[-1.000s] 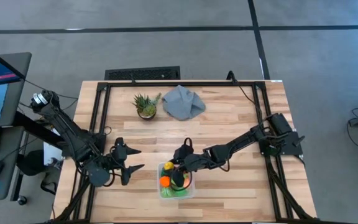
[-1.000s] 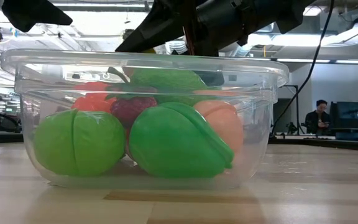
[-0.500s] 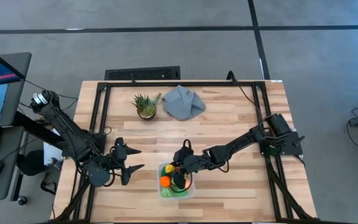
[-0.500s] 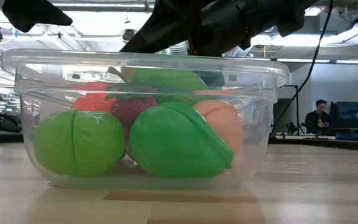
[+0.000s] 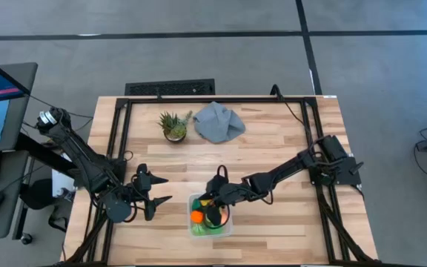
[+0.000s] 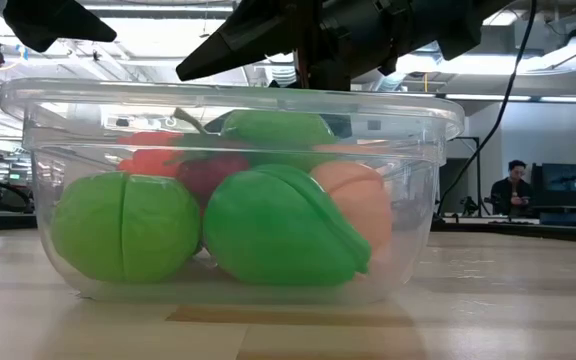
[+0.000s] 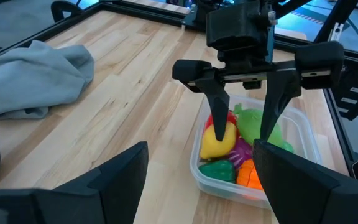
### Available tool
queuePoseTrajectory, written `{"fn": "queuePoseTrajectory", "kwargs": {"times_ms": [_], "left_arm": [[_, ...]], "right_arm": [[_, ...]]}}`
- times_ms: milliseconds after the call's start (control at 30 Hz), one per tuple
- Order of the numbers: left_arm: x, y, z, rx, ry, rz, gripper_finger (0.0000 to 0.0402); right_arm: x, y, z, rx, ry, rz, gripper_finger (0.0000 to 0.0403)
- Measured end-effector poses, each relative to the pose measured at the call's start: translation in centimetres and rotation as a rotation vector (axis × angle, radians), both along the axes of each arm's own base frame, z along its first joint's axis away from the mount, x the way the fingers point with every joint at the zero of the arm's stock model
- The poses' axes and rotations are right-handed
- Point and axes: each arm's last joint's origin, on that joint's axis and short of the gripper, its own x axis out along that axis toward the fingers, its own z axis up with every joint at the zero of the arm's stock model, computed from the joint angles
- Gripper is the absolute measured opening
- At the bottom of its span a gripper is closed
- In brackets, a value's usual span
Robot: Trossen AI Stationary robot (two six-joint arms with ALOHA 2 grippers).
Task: Pick and placing Produce into tupperware
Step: Return to Home Position
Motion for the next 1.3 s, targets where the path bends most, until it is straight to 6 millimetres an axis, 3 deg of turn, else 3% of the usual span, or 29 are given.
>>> {"fn": "queuePoseTrajectory", "kwargs": {"times_ms": [500,767,933,1000,1067,1133,1233,1300], "left_arm": [[0.0,0.1,-0.1,0.010,0.008,0.000,0.0279],[0.2,0.4,0.3,0.044,-0.066,0.091,0.0279],[0.4,0.6,0.3,0.071,-0.063,0.095,0.0279],[0.3,0.7,0.1,0.168,-0.018,0.067,0.0279],[0.0,1.3,-0.4,0.349,0.073,0.035,0.0279],[-0.2,1.5,-0.7,0.367,0.101,0.034,0.0279],[-0.3,1.8,-0.5,0.383,0.037,0.132,0.0279],[-0.4,1.9,-0.3,0.457,0.014,0.180,0.0279]], "right_arm": [[0.4,-0.4,0.5,0.060,-0.046,0.021,0.0261],[0.8,-2.6,4.1,0.101,-0.187,0.071,0.0261],[-0.4,-5.2,7.2,0.126,-0.148,0.099,0.0260],[-1.2,-6.3,8.7,0.113,-0.148,0.137,0.0260],[-2.3,-7.5,10.0,0.051,-0.120,0.188,0.0260],[-3.6,-9.0,10.9,-0.036,-0.070,0.220,0.0260],[-5.8,-11.0,11.8,-0.005,0.072,0.117,0.0260],[-6.9,-11.7,12.4,-0.056,0.056,0.135,0.0260]]}}
